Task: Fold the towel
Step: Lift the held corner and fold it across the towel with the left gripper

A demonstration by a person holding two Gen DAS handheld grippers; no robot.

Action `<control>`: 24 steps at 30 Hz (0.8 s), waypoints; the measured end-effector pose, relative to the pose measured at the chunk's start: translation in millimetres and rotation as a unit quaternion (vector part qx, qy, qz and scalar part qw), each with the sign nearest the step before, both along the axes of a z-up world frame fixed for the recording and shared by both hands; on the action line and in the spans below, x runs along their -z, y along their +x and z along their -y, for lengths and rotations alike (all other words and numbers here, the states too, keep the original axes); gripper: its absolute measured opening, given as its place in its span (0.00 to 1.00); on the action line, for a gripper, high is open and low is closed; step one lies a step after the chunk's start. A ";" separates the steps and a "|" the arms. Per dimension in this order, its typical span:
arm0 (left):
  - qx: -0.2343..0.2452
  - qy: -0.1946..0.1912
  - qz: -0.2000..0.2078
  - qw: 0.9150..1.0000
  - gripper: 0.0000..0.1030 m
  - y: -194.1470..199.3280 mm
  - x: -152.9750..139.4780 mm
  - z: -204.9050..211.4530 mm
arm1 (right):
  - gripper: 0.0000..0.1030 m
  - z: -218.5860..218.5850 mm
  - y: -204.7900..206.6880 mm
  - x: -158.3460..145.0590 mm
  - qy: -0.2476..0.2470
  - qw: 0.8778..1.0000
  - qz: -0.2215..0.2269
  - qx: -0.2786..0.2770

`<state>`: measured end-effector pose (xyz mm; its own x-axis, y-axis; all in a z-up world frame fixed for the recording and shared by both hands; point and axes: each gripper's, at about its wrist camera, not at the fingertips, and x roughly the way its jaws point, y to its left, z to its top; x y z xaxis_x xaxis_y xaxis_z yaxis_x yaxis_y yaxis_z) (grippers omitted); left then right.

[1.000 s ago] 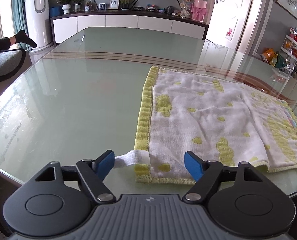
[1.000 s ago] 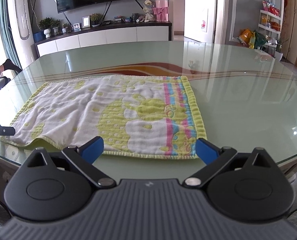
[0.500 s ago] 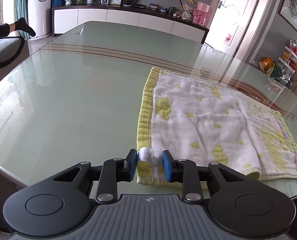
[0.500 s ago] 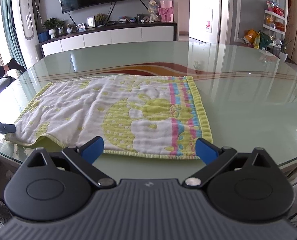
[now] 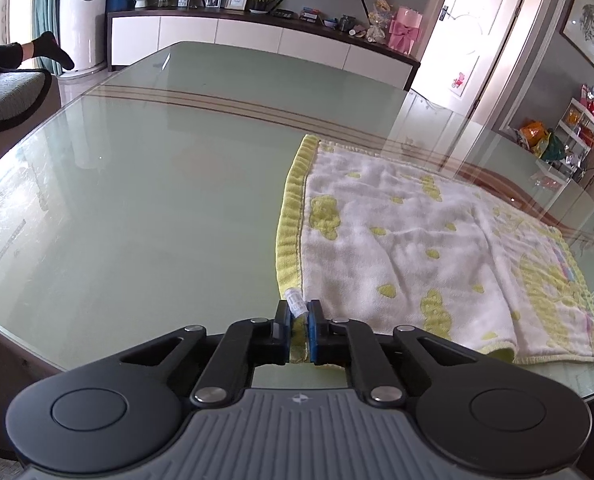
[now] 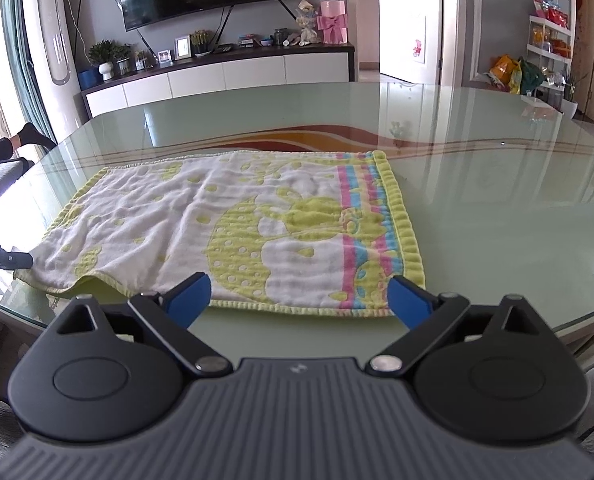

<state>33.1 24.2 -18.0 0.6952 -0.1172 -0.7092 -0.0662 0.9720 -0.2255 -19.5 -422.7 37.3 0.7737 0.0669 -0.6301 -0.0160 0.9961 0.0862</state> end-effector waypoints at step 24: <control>0.143 0.013 0.056 0.988 0.09 27.6 -38.8 106.3 | 0.87 9.9 3.1 4.1 0.019 1.000 -0.012 -0.007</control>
<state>60.7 -82.1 20.8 0.7112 -0.3028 -0.6344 0.2353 0.9530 -0.1910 -16.3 -432.7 33.2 0.7574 0.1016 -0.6450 -0.0266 0.9918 0.1250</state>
